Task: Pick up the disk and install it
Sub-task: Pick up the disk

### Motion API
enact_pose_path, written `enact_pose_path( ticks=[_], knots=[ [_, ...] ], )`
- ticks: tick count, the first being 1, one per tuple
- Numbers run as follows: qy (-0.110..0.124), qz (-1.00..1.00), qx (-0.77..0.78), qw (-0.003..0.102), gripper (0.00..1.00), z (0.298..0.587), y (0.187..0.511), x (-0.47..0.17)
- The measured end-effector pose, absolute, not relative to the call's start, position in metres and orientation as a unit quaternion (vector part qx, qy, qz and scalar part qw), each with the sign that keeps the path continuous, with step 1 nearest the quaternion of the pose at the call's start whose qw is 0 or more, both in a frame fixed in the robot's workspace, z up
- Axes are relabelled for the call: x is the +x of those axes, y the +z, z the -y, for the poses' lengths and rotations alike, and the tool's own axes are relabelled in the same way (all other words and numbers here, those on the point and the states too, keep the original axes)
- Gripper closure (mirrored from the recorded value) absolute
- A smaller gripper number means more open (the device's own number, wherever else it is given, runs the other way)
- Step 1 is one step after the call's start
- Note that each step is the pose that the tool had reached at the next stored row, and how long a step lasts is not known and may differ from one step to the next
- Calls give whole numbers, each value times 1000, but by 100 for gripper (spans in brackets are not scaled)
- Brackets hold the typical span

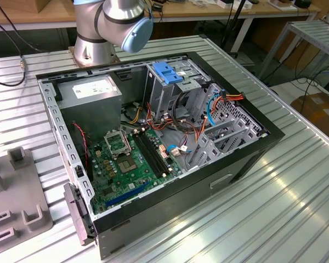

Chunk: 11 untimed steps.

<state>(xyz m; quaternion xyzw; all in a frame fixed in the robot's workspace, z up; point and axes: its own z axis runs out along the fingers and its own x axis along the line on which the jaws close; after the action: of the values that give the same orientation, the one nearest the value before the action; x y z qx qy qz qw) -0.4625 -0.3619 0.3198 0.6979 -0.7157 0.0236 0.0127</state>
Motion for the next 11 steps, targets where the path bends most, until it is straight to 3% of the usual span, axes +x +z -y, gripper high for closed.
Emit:
enact_pose_path(
  ticks=[11],
  knots=[
    [24,716,698,13,63,362,331,-462]
  ],
)
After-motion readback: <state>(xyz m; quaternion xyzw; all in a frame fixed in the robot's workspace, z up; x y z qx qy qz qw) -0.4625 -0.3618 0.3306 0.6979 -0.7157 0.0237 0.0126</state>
